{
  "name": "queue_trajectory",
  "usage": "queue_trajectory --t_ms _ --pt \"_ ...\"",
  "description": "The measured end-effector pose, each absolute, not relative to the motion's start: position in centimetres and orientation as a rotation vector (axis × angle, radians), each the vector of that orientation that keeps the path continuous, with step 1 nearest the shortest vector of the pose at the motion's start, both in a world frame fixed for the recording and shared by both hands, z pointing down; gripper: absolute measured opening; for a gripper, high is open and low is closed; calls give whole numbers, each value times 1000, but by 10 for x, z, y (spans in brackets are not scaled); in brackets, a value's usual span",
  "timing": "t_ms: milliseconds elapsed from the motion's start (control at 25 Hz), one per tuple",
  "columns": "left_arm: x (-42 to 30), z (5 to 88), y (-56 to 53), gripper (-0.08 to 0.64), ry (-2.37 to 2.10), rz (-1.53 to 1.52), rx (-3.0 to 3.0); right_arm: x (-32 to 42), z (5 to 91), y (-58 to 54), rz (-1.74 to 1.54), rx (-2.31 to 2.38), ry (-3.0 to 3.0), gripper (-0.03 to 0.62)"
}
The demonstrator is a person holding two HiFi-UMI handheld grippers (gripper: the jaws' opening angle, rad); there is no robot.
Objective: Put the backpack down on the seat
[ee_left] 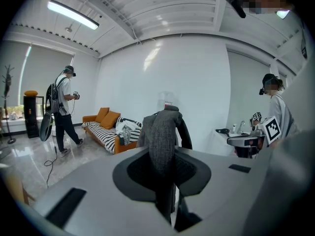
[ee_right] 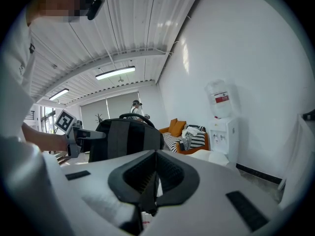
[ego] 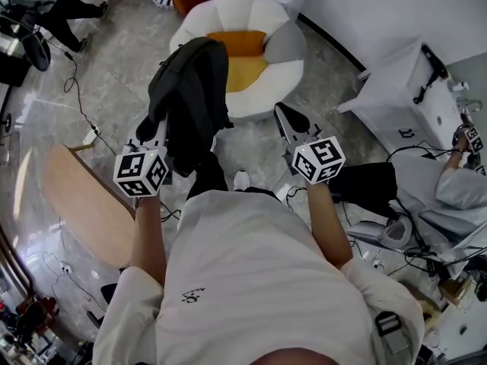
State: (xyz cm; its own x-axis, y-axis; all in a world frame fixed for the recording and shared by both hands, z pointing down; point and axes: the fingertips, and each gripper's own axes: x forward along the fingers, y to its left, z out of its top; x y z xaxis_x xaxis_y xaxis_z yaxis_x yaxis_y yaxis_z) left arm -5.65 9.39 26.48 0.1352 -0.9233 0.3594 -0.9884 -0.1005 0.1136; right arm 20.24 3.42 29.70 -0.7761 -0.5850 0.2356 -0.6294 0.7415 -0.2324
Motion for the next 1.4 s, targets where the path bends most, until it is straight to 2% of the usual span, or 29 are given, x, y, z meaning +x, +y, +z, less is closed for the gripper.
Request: queue_trajectory --t_ms 560,1400 --pt "-95 289 16 72 -1714 303 2154 152 312 -19 497 1051 -2740 25" --pt "-161 337 -143 72 -1442 345 2234 39 340 -153 576 1120 -2638 25"
